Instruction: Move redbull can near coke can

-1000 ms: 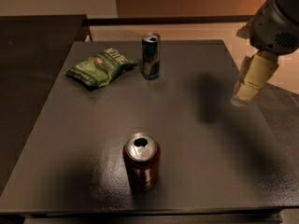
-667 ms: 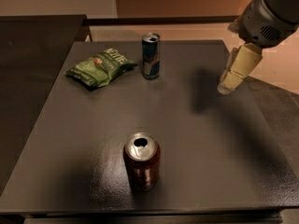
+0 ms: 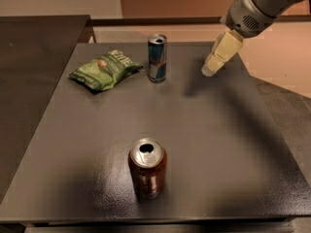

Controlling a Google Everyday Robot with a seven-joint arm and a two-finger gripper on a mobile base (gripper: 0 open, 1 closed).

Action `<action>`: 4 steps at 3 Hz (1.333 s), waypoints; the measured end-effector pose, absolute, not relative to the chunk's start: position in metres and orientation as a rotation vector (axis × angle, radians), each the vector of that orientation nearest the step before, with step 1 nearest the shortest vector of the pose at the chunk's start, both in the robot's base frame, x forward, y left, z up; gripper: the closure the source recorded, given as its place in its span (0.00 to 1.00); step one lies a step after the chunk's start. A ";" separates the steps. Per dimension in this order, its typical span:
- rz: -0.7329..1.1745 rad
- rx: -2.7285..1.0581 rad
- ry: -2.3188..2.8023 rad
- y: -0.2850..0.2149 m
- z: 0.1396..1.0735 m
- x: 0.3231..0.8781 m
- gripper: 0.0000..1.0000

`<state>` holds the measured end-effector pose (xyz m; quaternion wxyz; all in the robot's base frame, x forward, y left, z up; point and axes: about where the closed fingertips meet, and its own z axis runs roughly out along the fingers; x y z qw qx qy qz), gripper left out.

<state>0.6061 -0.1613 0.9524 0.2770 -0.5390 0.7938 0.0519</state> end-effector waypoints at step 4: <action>0.368 -1.323 2.111 -0.078 0.927 0.669 0.00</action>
Offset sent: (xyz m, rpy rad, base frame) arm 0.0656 0.0717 -0.0212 0.1474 0.0856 -0.0134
